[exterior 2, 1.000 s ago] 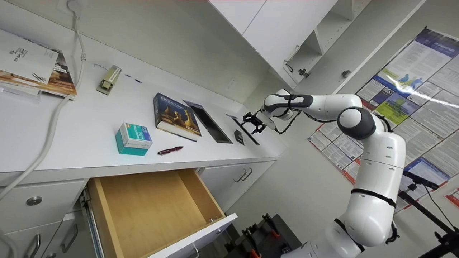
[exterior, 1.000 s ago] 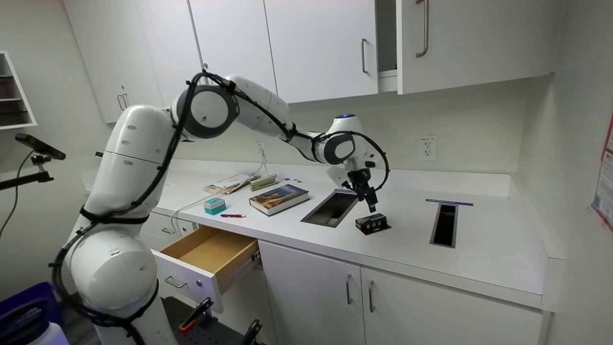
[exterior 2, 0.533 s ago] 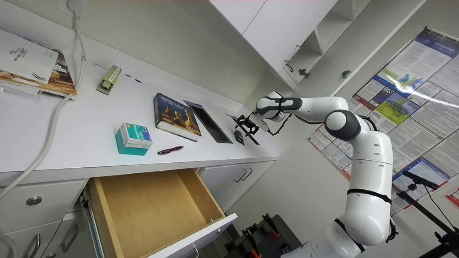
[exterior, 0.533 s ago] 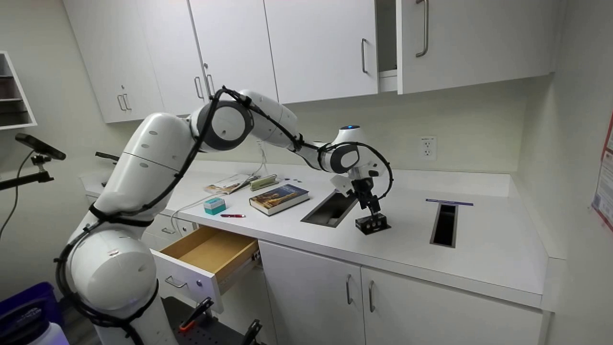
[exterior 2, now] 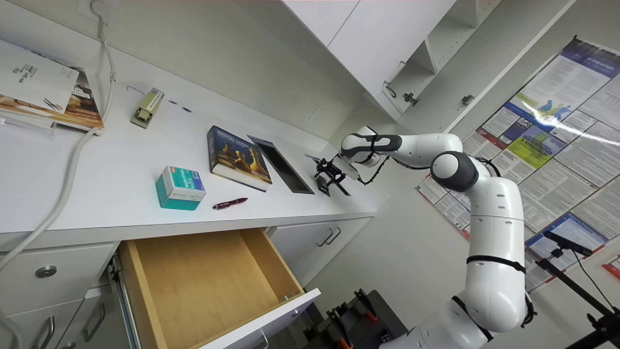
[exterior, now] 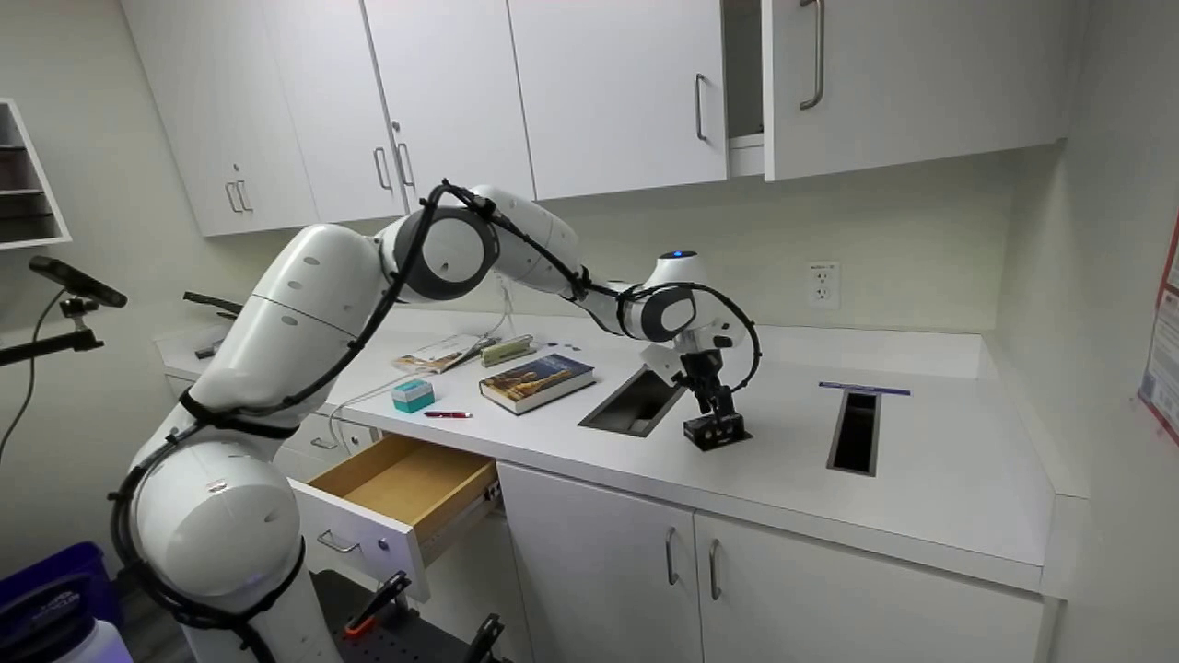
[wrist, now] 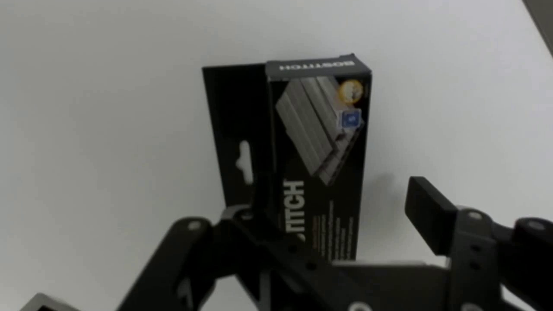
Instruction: Put the black box and pen inside the open drawer then close it
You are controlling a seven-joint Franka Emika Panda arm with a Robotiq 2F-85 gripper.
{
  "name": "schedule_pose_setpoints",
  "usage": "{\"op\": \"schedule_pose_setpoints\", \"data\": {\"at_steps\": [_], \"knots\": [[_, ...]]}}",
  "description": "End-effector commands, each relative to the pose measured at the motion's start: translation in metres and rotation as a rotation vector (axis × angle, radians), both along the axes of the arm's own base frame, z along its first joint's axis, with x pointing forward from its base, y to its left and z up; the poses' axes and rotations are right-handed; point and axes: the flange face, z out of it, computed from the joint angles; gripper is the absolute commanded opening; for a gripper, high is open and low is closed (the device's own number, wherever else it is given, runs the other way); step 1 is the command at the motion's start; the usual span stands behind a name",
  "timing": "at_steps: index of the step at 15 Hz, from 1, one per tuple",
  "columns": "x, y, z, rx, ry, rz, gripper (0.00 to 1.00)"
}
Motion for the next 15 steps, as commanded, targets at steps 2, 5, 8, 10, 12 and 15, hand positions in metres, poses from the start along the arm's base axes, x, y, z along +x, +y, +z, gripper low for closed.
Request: {"op": "schedule_pose_setpoints", "data": {"at_steps": [2,5,8,10,12,15], "knots": [[0.007,-0.005,0.002,0.015,0.004,-0.008,0.42],[0.007,-0.008,0.002,0.015,0.008,-0.009,0.19],[0.007,-0.007,0.006,0.011,0.021,0.002,0.17],[0.005,-0.003,0.015,0.005,0.02,0.023,0.17],[0.004,0.0,0.022,0.0,0.027,0.041,0.17],[0.0,0.007,0.036,0.006,0.06,0.099,0.17]]}}
